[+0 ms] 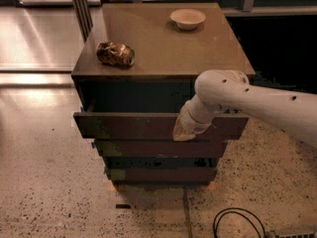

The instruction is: Close top drawer

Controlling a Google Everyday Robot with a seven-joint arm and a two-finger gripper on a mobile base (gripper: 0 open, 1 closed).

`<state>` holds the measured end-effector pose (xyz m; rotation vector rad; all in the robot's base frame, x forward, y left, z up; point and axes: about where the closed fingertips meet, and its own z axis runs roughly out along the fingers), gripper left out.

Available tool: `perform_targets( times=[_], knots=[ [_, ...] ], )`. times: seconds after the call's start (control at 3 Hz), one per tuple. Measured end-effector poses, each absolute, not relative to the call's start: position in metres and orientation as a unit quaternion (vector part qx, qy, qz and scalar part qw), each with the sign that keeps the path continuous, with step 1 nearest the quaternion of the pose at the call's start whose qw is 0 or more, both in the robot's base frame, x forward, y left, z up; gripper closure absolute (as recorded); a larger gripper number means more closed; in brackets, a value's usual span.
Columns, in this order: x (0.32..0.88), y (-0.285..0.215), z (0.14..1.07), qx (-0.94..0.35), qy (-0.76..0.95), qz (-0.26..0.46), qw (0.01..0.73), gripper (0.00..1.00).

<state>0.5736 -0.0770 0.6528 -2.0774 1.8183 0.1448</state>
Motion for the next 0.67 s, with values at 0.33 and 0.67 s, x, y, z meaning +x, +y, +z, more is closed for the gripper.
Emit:
perform_targets(
  times=[0.33,0.67],
  knots=[
    [0.575,-0.076,0.652,-0.739,0.645,0.053,0.188,1.0],
    [0.59,-0.069,0.65,-0.742,0.638,0.064,0.196,1.0]
  ],
)
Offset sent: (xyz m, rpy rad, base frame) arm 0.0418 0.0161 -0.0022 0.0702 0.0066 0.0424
